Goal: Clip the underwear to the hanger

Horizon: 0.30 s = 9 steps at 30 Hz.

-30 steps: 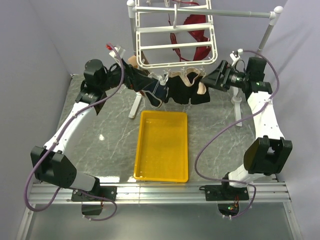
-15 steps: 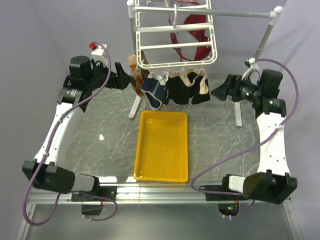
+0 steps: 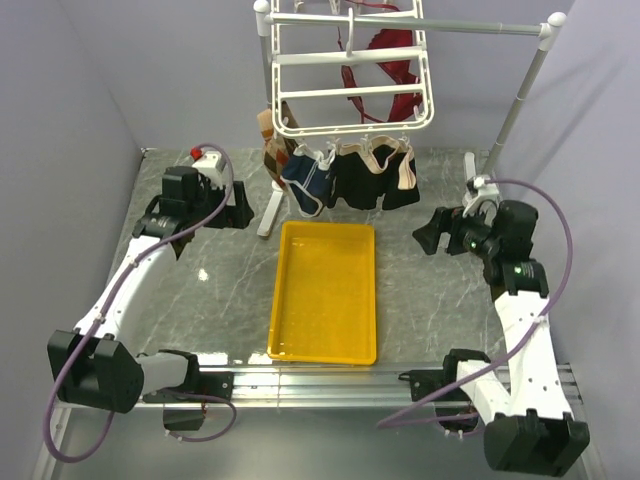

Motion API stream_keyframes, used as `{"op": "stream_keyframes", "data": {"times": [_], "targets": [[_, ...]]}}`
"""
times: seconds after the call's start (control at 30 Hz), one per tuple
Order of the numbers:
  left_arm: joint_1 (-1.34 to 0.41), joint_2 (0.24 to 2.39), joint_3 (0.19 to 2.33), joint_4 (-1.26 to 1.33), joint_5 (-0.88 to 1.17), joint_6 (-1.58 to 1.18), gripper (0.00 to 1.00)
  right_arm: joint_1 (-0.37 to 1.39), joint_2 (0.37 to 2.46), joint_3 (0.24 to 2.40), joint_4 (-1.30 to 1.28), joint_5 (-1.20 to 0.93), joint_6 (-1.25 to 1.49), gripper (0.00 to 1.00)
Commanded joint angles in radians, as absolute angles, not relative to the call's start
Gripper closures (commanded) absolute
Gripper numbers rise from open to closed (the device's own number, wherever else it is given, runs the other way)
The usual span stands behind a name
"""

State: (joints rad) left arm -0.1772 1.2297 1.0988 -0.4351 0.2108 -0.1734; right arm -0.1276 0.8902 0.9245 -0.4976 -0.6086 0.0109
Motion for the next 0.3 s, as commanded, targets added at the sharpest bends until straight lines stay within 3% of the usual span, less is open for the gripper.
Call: {"op": "stream_keyframes", "data": {"times": [0.0,0.27], "targets": [[-0.175,1.155,1.072,-0.385,0.161,-0.173,0.01,-0.098,0.824,0.861,-0.416,-0.538,-0.028,0.00],[-0.175,1.092,1.051,-0.400,0.152,-0.161,0.00,-0.075,0.755,0.818,-0.394,-0.540,-0.002,0.00]]}}
